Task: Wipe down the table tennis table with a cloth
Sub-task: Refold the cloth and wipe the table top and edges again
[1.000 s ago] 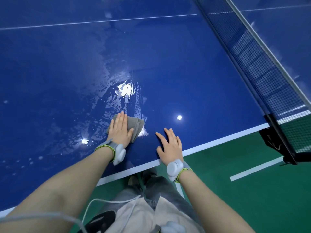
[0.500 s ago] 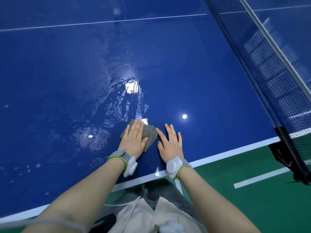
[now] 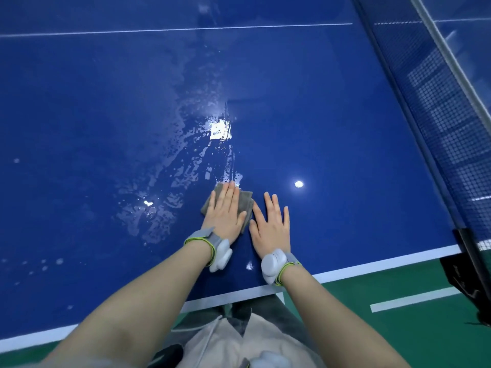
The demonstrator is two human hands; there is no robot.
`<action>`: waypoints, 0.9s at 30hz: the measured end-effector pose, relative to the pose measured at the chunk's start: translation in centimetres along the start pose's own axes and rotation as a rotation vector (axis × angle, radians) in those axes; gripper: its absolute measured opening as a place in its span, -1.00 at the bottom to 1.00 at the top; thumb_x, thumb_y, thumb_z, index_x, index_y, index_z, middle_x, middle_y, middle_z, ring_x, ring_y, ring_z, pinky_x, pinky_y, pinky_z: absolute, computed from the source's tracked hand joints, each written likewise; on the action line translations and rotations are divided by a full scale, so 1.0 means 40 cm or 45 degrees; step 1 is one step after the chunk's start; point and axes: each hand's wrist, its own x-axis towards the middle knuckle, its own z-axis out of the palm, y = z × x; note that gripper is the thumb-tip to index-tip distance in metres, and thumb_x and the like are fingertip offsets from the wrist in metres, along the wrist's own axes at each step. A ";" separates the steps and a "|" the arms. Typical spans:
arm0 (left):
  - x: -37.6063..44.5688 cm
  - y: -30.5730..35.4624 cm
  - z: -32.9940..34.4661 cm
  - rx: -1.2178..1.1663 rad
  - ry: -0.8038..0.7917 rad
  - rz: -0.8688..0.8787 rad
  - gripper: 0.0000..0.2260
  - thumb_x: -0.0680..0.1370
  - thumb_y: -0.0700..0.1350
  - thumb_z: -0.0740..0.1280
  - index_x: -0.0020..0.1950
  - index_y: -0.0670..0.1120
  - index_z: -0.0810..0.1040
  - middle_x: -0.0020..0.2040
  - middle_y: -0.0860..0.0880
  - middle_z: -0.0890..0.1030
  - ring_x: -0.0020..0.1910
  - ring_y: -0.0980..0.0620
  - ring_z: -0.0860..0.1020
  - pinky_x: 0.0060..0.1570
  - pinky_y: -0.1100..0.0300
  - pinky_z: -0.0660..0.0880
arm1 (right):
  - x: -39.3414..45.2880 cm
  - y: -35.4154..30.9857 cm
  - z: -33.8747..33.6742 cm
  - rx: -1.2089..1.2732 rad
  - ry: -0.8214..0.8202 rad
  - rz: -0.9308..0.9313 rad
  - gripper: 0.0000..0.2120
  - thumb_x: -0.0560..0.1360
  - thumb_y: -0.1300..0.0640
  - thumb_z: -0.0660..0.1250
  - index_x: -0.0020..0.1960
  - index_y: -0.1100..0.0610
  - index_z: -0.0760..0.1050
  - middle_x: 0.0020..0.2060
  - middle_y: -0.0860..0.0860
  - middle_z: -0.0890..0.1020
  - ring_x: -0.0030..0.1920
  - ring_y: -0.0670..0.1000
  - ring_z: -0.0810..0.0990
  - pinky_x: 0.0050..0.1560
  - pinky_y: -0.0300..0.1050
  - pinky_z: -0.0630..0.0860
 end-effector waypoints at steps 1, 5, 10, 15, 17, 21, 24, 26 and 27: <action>0.004 -0.009 -0.001 0.030 0.012 0.019 -0.41 0.52 0.10 -0.37 0.49 -0.17 -0.28 0.52 -0.08 -0.25 0.49 0.00 -0.27 0.36 0.08 -0.41 | 0.005 0.000 0.000 0.005 0.010 -0.010 -0.54 0.48 0.01 0.05 0.28 0.05 0.52 0.34 0.13 0.47 0.40 0.11 0.23 0.34 0.11 0.09; 0.063 -0.083 -0.036 -0.014 0.030 -0.165 -0.50 0.64 0.02 -0.17 0.51 -0.16 -0.23 0.53 -0.08 -0.23 0.50 0.01 -0.25 0.41 0.08 -0.34 | 0.026 -0.001 0.003 0.022 0.055 -0.040 -0.53 0.47 0.02 0.06 0.32 0.00 0.48 0.34 0.13 0.47 0.39 0.11 0.23 0.34 0.11 0.09; 0.135 -0.128 -0.066 -0.102 0.072 -0.393 -0.48 0.65 -0.02 -0.06 0.51 -0.17 -0.18 0.54 -0.08 -0.18 0.51 0.01 -0.21 0.42 0.05 -0.29 | 0.052 0.016 -0.001 0.040 0.055 -0.142 -0.52 0.47 0.01 0.07 0.34 0.01 0.46 0.35 0.15 0.45 0.40 0.11 0.21 0.36 0.11 0.08; 0.166 -0.023 -0.061 -0.078 0.057 -0.308 -0.47 0.65 0.01 -0.10 0.50 -0.19 -0.24 0.52 -0.11 -0.24 0.50 -0.02 -0.26 0.43 0.00 -0.30 | 0.119 0.027 -0.002 0.035 -0.033 -0.246 -0.51 0.48 -0.02 0.07 0.35 0.05 0.45 0.37 0.14 0.43 0.41 0.13 0.31 0.39 0.06 0.02; 0.168 0.002 -0.054 -0.083 0.073 -0.279 -0.48 0.65 0.00 -0.10 0.50 -0.19 -0.23 0.53 -0.11 -0.24 0.50 -0.02 -0.26 0.43 0.01 -0.30 | 0.132 0.028 -0.005 0.040 -0.077 -0.265 -0.50 0.48 -0.05 0.06 0.34 0.09 0.45 0.37 0.12 0.43 0.39 0.13 0.38 0.40 0.03 0.00; 0.181 -0.032 -0.063 -0.027 0.094 -0.243 -0.50 0.65 -0.01 -0.13 0.51 -0.16 -0.24 0.53 -0.08 -0.22 0.50 0.00 -0.24 0.44 0.05 -0.29 | 0.142 0.035 -0.004 0.094 -0.085 -0.269 -0.49 0.48 -0.05 0.08 0.36 0.11 0.43 0.39 0.12 0.41 0.42 0.10 0.27 0.41 0.03 0.00; 0.193 -0.103 -0.087 -0.114 0.105 -0.471 -0.51 0.65 -0.02 -0.12 0.51 -0.16 -0.20 0.53 -0.08 -0.20 0.51 0.00 -0.21 0.45 0.06 -0.26 | 0.143 0.035 -0.008 0.134 -0.103 -0.285 -0.49 0.49 -0.04 0.08 0.39 0.10 0.40 0.41 0.13 0.38 0.44 0.08 0.18 0.43 0.02 -0.04; 0.193 -0.146 -0.101 -0.132 0.090 -0.601 -0.50 0.65 -0.01 -0.11 0.51 -0.17 -0.19 0.54 -0.09 -0.18 0.51 -0.01 -0.19 0.46 0.04 -0.23 | 0.147 0.038 -0.009 0.152 -0.124 -0.292 -0.49 0.50 -0.04 0.08 0.40 0.09 0.38 0.42 0.12 0.36 0.45 0.07 0.16 0.45 -0.01 -0.11; 0.191 -0.158 -0.104 -0.133 0.084 -0.648 -0.50 0.65 0.00 -0.11 0.51 -0.17 -0.18 0.54 -0.10 -0.18 0.51 -0.03 -0.19 0.46 0.03 -0.23 | 0.146 0.038 -0.010 0.148 -0.134 -0.289 -0.49 0.50 -0.04 0.07 0.41 0.08 0.38 0.43 0.12 0.35 0.45 0.08 0.16 0.46 -0.02 -0.13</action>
